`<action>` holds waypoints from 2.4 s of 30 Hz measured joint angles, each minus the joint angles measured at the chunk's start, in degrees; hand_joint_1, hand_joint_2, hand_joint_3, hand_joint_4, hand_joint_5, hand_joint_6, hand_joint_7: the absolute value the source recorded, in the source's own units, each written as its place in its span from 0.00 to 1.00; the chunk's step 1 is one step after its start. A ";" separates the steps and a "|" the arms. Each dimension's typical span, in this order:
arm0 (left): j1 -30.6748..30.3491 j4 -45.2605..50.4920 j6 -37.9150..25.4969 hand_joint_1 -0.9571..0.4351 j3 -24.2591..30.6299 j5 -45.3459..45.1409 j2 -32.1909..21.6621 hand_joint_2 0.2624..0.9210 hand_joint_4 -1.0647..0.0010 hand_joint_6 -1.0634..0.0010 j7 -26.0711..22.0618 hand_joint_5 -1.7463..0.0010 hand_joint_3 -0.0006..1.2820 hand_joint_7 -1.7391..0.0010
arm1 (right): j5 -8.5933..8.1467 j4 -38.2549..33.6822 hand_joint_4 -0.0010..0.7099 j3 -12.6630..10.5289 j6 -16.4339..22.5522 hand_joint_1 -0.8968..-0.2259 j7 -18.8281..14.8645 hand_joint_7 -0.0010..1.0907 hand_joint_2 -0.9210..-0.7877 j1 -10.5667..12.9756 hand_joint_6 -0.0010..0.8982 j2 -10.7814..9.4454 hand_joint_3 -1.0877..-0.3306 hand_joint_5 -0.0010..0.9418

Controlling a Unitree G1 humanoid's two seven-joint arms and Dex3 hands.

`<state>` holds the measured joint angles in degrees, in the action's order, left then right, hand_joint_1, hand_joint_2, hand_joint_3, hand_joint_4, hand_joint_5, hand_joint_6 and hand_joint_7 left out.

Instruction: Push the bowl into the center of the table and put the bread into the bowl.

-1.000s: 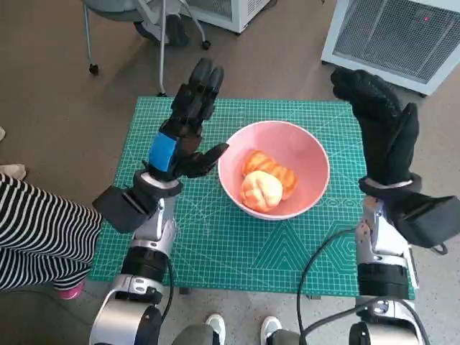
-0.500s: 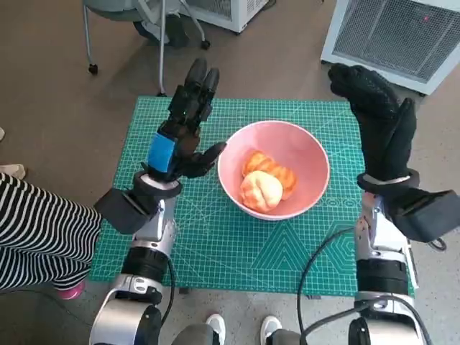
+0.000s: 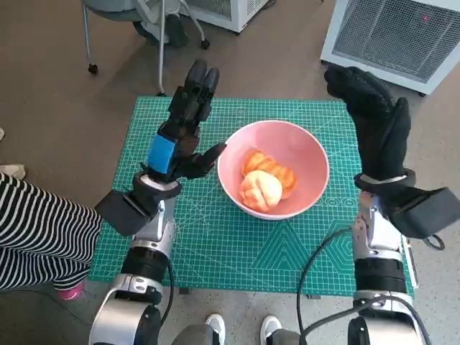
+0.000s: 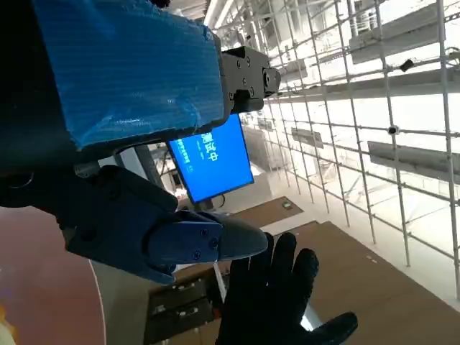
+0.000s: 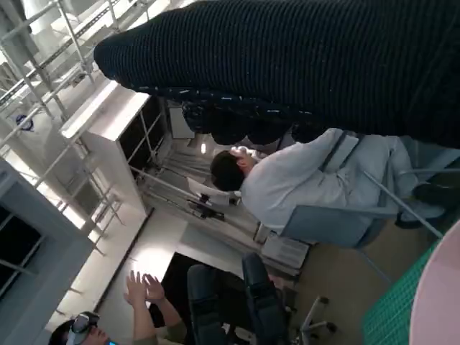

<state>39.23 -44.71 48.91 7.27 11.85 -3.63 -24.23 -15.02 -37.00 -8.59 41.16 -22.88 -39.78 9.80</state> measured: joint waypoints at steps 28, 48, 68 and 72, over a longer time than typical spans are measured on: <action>0.35 -1.22 1.25 0.18 0.08 -2.31 -1.96 1.00 1.00 1.00 1.24 1.00 0.34 1.00 | 1.84 -3.84 0.19 0.55 0.49 0.31 0.04 0.33 0.00 -1.06 0.05 -1.13 0.47 0.00; 1.48 -2.28 1.54 0.17 0.09 -2.23 -2.83 1.00 1.00 1.00 0.38 1.00 0.34 1.00 | 1.75 -1.24 0.19 1.06 -0.25 0.28 0.04 0.34 0.00 -0.74 0.05 -1.31 0.47 0.00; 1.54 -2.39 1.45 0.16 0.17 -0.22 -2.82 1.00 1.00 0.99 -2.75 1.00 0.32 1.00 | 1.34 -0.29 0.19 0.95 -0.52 0.27 -0.61 0.35 0.00 -0.23 0.05 -1.85 0.47 0.00; 1.54 -2.39 1.39 0.16 0.20 0.31 -2.82 1.00 1.00 0.99 -3.59 1.00 0.31 0.99 | 1.26 -0.29 0.19 0.90 -0.52 0.27 -0.80 0.35 0.00 -0.23 0.05 -2.01 0.47 0.00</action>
<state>40.76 -47.10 50.30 7.47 12.17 -6.45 -27.82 -13.76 -37.29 -7.69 40.63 -23.68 -40.01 7.79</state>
